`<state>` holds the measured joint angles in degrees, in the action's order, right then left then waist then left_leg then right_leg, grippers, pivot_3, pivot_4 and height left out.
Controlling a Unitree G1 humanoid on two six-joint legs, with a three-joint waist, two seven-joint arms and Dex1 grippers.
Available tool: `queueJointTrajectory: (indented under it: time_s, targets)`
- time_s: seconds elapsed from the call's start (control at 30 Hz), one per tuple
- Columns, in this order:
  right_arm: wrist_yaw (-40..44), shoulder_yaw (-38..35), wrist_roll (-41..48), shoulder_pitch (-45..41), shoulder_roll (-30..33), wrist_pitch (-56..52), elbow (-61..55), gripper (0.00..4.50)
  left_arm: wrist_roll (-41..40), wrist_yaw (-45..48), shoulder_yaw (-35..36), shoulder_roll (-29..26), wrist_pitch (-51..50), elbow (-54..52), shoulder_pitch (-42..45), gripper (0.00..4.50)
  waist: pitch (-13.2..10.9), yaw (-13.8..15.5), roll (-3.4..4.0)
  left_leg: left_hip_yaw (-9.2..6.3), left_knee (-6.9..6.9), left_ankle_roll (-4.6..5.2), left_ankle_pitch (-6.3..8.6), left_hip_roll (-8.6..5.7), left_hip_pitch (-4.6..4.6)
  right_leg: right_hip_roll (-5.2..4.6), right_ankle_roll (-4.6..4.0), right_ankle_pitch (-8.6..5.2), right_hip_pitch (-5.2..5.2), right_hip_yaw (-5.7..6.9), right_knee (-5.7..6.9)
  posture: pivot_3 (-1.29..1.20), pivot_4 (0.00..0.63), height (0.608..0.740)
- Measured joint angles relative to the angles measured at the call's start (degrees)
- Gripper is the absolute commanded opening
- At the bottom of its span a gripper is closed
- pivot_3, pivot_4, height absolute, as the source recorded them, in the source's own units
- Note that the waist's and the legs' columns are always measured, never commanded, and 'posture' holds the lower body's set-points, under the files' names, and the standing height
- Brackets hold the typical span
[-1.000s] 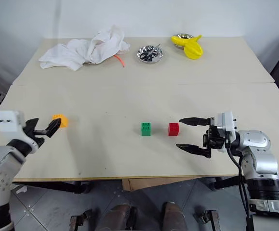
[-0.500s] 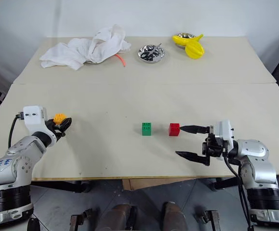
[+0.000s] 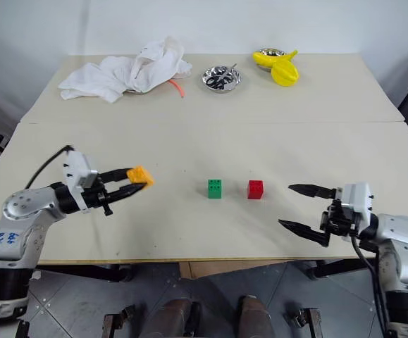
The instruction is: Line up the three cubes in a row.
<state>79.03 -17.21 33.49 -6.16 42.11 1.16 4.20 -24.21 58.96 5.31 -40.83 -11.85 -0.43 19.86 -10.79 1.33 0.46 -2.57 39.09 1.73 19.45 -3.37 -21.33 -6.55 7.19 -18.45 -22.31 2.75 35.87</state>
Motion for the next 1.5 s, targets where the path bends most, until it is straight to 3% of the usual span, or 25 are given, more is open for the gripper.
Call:
queueJointTrajectory:
  time_s: [0.1,0.23,0.53,0.93,1.5]
  targets:
    - [-0.35,-2.01,0.16,3.35,0.94,-0.47,-1.59,4.5,3.0,8.49,-5.84,0.27,4.66,9.56,8.28,1.49,0.0,0.2,0.0,0.0,0.01,0.0,-0.03,-0.01,0.0,0.03,0.0,0.0,0.01,0.04,0.03,0.0,0.15,0.74]
    - [-1.31,-3.62,1.36,6.88,1.13,-2.17,-6.19,4.5,8.11,13.85,-10.45,4.6,12.33,25.66,18.45,1.49,0.0,0.15,0.0,0.15,0.0,0.07,-0.03,-0.06,-0.02,0.09,0.04,0.02,-0.05,0.23,0.14,0.0,0.15,0.74]
    - [-4.94,-6.56,3.05,13.5,1.2,-5.48,-13.61,4.5,14.02,21.01,-13.2,8.35,23.13,47.15,28.85,1.49,-0.03,0.07,-0.06,0.27,0.04,0.14,-0.06,-0.05,-0.14,0.13,0.12,0.06,-0.12,0.37,0.2,0.0,0.15,0.74]
    - [-6.87,-6.78,3.07,14.33,1.2,-6.26,-15.74,4.5,18.62,20.76,-13.08,12.07,31.42,56.26,32.64,1.49,-0.03,0.65,-0.09,0.17,0.1,0.28,-0.12,-0.24,-0.14,0.08,0.2,0.1,-0.08,0.39,0.19,0.0,0.15,0.74]
    - [-8.15,-6.79,3.09,15.86,1.18,-6.34,-17.63,4.5,21.93,20.35,-12.91,14.46,34.78,67.31,39.19,1.49,-0.03,1.6,-0.09,0.19,0.12,0.4,-0.25,-0.46,-0.13,0.02,0.31,0.16,-0.1,0.34,0.2,0.0,0.15,0.74]
